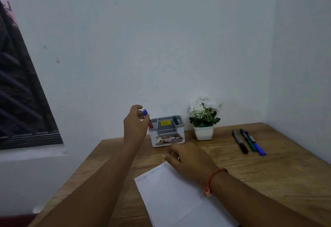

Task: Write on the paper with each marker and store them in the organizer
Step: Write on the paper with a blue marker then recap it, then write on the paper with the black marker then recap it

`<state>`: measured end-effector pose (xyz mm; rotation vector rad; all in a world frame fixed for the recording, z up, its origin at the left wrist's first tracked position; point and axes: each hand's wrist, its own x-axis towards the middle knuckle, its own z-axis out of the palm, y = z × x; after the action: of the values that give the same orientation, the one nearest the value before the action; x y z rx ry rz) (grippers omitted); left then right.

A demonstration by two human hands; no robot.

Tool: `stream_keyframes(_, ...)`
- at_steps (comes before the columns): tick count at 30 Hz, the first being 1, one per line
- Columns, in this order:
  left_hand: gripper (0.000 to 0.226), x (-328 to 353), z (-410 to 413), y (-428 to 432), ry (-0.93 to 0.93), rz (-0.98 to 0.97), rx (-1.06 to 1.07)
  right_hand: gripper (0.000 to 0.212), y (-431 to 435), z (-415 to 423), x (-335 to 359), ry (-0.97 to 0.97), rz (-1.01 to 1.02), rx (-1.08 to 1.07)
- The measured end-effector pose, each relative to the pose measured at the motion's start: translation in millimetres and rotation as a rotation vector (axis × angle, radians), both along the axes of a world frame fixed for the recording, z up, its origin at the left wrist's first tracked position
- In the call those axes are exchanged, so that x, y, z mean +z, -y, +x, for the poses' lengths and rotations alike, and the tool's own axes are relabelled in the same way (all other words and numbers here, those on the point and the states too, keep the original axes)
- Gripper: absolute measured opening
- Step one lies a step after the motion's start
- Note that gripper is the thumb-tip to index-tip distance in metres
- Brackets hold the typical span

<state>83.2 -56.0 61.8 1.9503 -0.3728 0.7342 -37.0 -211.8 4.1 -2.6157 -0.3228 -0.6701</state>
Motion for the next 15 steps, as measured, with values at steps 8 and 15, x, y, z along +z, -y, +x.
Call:
stream_keyframes(8,0.054,-23,-4,2,-0.149,0.016,-0.026,0.039,0,1,-2,0.001,-0.022,-0.001)
stream_keyframes(15,0.059,-36,-46,-13,-0.081,0.069,0.004,0.036,4,-3,7,0.025,0.015,-0.101)
